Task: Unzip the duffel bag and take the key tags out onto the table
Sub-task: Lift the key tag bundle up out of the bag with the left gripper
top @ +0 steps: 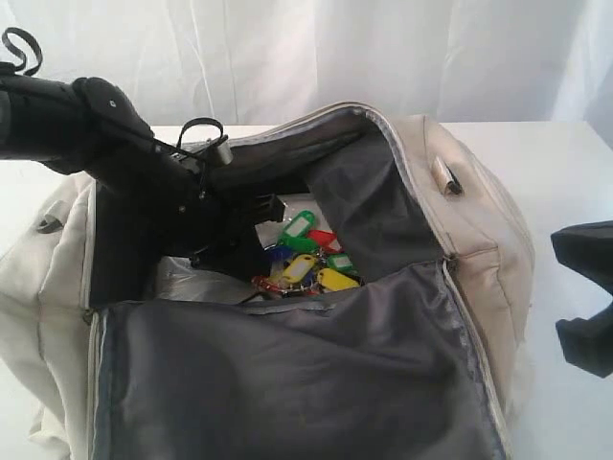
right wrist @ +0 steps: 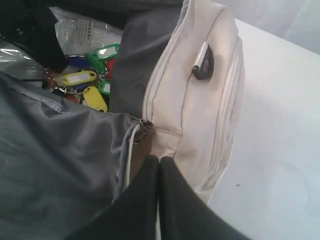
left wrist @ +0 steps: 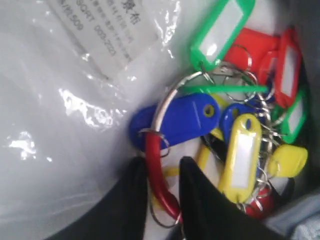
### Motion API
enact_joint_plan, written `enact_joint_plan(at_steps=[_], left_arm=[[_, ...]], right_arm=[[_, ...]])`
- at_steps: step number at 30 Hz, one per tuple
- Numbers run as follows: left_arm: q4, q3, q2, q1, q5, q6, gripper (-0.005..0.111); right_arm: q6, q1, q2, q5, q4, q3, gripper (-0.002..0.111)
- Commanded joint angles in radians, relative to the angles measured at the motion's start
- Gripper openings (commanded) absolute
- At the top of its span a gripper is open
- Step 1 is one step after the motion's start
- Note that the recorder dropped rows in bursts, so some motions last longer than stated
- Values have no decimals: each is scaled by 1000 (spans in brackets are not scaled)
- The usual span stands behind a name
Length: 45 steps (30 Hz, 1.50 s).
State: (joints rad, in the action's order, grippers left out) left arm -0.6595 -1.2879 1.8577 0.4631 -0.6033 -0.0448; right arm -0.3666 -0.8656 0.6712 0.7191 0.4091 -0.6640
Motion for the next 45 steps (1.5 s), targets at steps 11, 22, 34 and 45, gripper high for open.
enact_joint_plan(at_steps=[11,22,34,45], left_arm=[[-17,-73,-94,-2,-70,-127,0],[78,-145,-314,-2,-105,-138,0],[154,-162,-457,-2,-166,-130,0],[506,-162,-672,-2,-298,45,0]], right_arm=[[-42,-3,-5,-31,97,26,0],[-91,-3,-5,-27,147,26,0],[-91,-3,-5,-27,147,26,0],[-91,-3,-5,-20,155,26,0]])
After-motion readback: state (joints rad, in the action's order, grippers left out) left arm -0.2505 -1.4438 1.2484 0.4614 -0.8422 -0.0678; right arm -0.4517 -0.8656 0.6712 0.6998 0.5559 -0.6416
